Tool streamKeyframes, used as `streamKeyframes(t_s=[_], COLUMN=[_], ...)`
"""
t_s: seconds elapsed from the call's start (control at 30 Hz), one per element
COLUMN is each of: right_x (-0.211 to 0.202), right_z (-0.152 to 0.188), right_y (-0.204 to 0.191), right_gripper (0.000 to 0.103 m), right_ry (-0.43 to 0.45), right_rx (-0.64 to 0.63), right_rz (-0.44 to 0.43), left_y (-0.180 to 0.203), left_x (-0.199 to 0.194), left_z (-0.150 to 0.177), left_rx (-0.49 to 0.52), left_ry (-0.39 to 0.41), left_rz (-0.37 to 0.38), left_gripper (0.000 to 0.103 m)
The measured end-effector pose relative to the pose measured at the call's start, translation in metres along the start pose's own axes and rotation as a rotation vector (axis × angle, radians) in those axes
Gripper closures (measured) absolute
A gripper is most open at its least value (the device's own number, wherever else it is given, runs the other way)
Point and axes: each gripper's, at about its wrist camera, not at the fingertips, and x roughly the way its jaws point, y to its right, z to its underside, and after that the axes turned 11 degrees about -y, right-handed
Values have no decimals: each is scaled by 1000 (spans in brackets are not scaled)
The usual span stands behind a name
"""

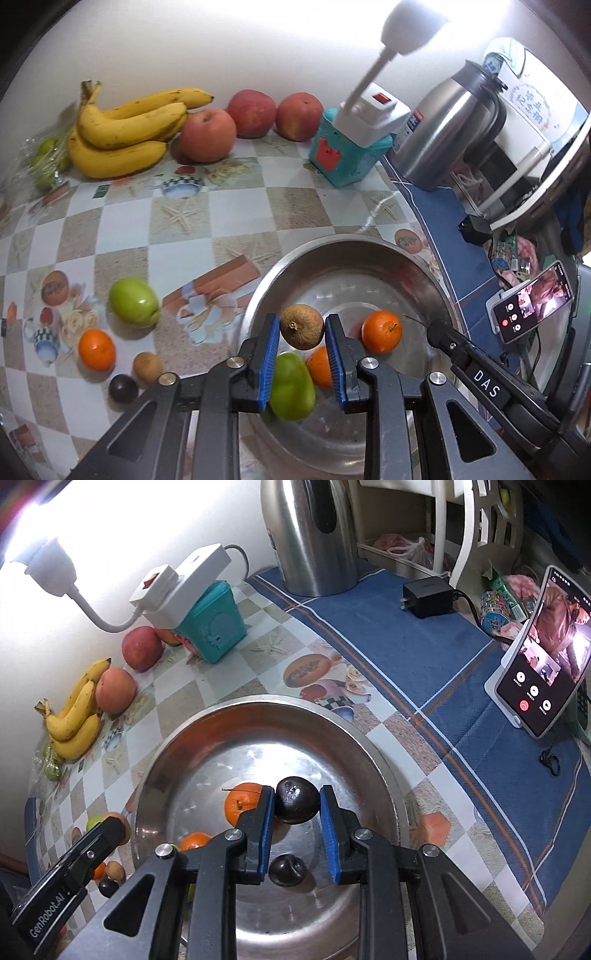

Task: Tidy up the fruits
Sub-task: 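Carry the plum and brown kiwi over the steel basin with both tools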

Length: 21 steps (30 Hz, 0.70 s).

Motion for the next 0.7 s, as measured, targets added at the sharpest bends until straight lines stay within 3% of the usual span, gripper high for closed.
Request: streamKeyframes(t_s=[0.7], right_x=[22], right_z=[3], right_y=[7], right_gripper=[78], right_ry=[-76], right_rx=[24], right_rz=[50], left_y=[3], left_x=[35], left_z=[4], left_rx=[22], left_ry=[-42], left_rz=[-27], left_gripper=[76])
